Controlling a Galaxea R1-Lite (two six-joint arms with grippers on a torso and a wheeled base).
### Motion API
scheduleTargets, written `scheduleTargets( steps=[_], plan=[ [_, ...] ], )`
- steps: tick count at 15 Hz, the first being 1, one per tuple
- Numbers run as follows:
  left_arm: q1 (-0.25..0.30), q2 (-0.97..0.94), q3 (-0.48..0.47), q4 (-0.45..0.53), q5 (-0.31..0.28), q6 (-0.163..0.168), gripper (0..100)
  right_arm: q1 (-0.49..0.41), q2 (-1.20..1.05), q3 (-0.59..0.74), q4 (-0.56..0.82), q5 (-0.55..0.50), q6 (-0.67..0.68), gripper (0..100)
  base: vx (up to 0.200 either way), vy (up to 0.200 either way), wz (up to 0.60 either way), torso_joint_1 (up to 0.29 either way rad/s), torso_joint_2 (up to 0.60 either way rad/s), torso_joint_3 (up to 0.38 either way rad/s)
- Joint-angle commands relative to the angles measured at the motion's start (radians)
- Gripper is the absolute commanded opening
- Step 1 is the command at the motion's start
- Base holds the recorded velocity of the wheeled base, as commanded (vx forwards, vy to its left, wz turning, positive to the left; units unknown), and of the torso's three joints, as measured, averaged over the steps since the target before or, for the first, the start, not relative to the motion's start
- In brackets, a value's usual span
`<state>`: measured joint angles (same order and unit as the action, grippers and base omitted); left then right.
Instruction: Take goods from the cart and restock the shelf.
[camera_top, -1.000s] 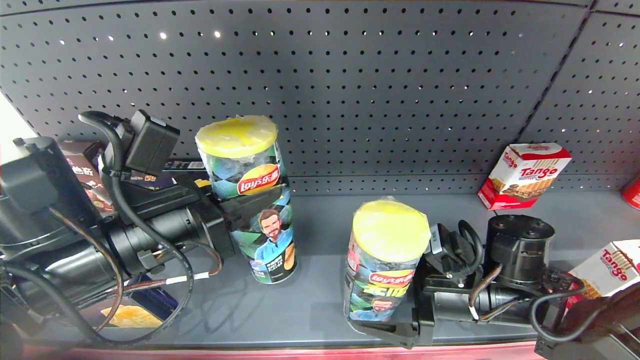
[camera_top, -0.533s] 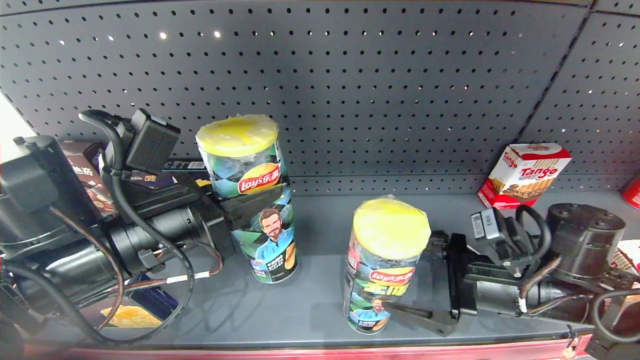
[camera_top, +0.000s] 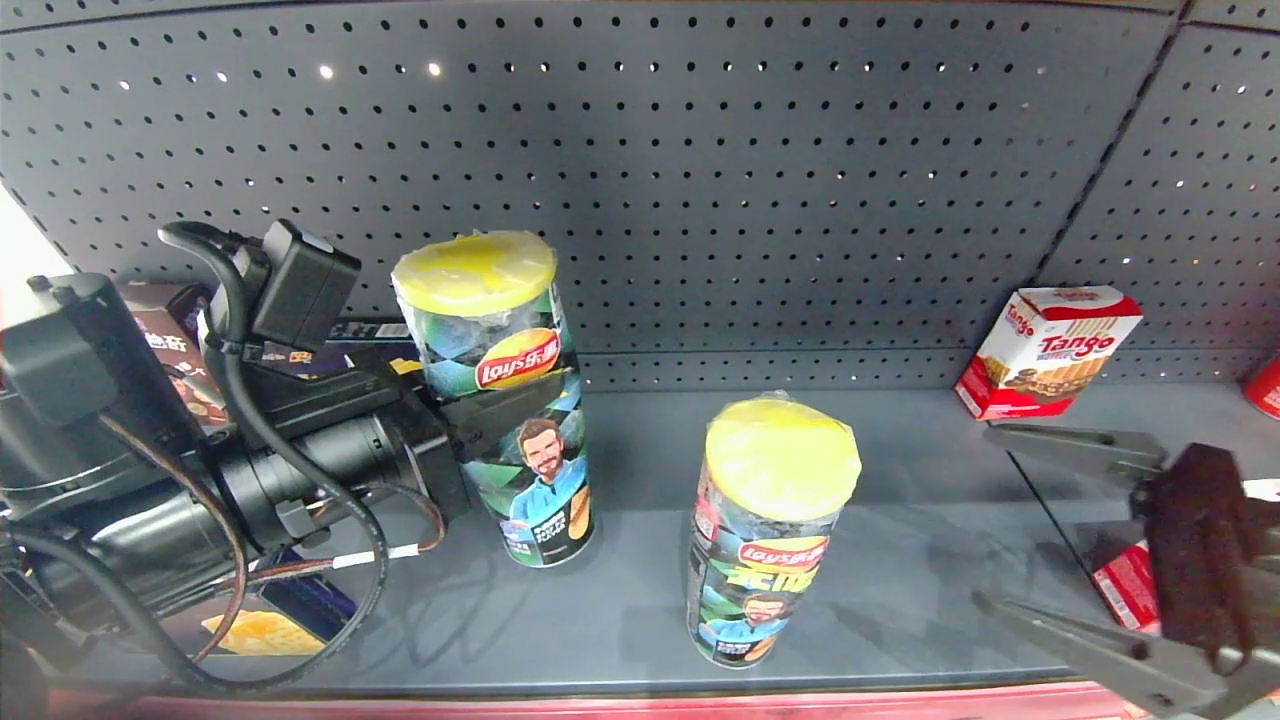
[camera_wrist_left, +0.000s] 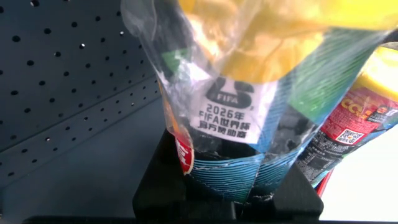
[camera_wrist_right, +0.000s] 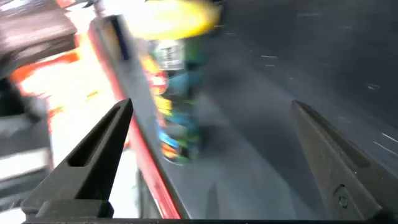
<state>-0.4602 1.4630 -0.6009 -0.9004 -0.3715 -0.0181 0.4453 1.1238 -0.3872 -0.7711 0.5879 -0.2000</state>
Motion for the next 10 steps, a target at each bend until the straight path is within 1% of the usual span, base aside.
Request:
scheduleTargets(
  steps=[1, 3, 5, 6, 7, 8, 9, 10],
  plan=[
    [0.0, 0.002, -0.007, -0.002, -0.001, 0.0, 0, -0.174, -0.358, 0.044, 0.173, -0.118, 0.057, 100, 0.0, 0.0, 0.0, 0.0, 0.0, 0.0],
    [-0.003, 0.013, -0.007, -0.003, -0.001, 0.003, 0, -0.243, -0.538, 0.137, 0.276, -0.2, 0.094, 100, 0.0, 0.0, 0.0, 0.0, 0.0, 0.0],
    [-0.011, 0.017, -0.013, -0.003, 0.0, 0.004, 0, -0.278, -0.719, 0.248, 0.389, -0.247, 0.117, 100, 0.0, 0.0, 0.0, 0.0, 0.0, 0.0],
    [-0.011, 0.017, -0.013, -0.003, 0.0, 0.006, 0, -0.281, -0.731, 0.257, 0.4, -0.25, 0.117, 100, 0.0, 0.0, 0.0, 0.0, 0.0, 0.0],
    [-0.012, 0.017, -0.008, -0.003, 0.0, 0.018, 0, -0.318, -0.889, 0.346, 0.533, -0.303, 0.145, 100, 0.0, 0.0, 0.0, 0.0, 0.0, 0.0],
    [-0.012, 0.017, -0.008, -0.003, 0.0, 0.018, 0, -0.324, -0.927, 0.358, 0.562, -0.31, 0.156, 100, 0.0, 0.0, 0.0, 0.0, 0.0, 0.0],
    [-0.012, 0.02, -0.008, -0.003, 0.0, 0.018, 0, -0.349, -1.024, 0.387, 0.665, -0.344, 0.162, 100, 0.0, 0.0, 0.0, 0.0, 0.0, 0.0],
    [-0.011, 0.023, -0.008, -0.003, 0.0, 0.018, 0, -0.352, -1.03, 0.387, 0.691, -0.373, 0.163, 100, 0.0, 0.0, 0.0, 0.0, 0.0, 0.0]
  ],
)
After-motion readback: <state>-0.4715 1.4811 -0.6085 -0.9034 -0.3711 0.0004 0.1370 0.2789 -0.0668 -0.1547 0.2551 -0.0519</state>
